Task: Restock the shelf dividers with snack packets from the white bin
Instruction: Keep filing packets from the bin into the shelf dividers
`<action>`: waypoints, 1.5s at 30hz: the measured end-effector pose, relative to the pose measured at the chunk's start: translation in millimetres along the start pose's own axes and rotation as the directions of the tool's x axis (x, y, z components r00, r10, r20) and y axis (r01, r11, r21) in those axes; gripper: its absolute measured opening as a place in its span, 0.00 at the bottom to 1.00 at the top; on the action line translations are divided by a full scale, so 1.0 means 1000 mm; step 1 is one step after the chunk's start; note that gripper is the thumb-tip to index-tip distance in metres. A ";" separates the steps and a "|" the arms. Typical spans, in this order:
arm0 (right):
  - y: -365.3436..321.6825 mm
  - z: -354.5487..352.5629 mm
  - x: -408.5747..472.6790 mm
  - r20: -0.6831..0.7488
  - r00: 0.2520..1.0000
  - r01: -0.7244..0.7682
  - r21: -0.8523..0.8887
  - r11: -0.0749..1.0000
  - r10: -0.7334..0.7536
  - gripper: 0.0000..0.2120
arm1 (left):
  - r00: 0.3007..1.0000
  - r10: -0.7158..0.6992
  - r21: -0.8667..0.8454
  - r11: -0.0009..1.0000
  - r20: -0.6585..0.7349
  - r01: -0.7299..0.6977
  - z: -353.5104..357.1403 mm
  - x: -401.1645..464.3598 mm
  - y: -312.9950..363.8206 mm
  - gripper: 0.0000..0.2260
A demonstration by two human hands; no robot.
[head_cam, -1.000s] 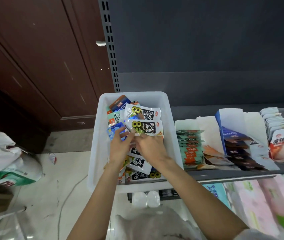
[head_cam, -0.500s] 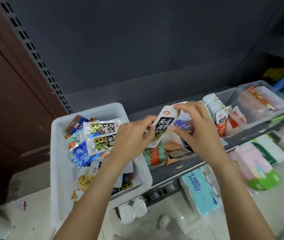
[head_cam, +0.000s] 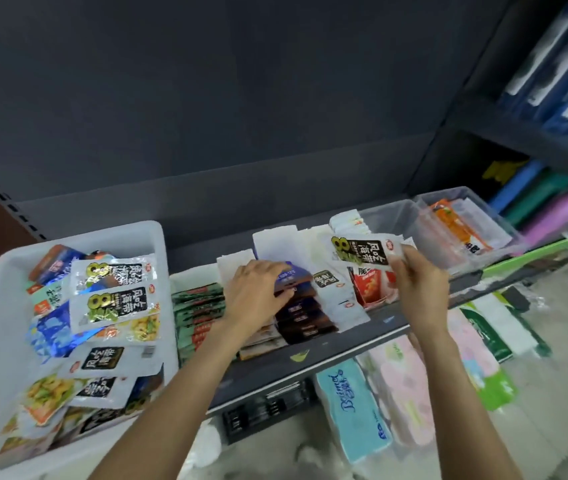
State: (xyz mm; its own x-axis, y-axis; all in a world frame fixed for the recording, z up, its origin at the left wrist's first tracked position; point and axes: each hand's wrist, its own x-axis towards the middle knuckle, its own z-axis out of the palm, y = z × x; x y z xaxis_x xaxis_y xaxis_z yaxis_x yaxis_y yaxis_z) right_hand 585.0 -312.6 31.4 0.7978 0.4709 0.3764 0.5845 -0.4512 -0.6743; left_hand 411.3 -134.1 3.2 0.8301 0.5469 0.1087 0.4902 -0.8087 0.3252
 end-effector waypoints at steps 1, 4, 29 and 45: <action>0.002 0.006 0.008 0.016 0.999 0.048 -0.031 0.998 -0.048 0.11 | 1.000 -0.020 0.025 0.999 0.005 0.020 0.005 0.001 0.001 0.19; 0.000 0.030 0.027 0.115 0.958 0.281 -0.186 0.942 -0.263 0.09 | 0.998 -0.062 0.078 0.995 -0.005 0.062 0.010 0.003 0.003 0.16; -0.185 0.124 -0.087 0.659 0.444 0.452 0.420 0.787 -0.607 0.14 | 0.753 -0.598 -0.139 0.800 -0.276 0.584 -0.031 -0.163 -0.140 0.14; -0.246 0.234 -0.153 0.829 0.494 0.375 0.069 0.924 -0.263 0.19 | 0.641 -0.763 -0.447 0.603 -0.083 0.660 -0.056 -0.207 -0.216 0.27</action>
State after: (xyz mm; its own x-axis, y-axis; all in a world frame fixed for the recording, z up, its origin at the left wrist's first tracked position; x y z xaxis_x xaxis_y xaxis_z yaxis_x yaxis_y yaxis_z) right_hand 284.2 -96.5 -9.0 0.1180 0.9795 -0.1632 0.8295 -0.1876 -0.5261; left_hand 118.8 -60.1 -37.5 0.1359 0.9856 -0.1004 0.7253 -0.0300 0.6877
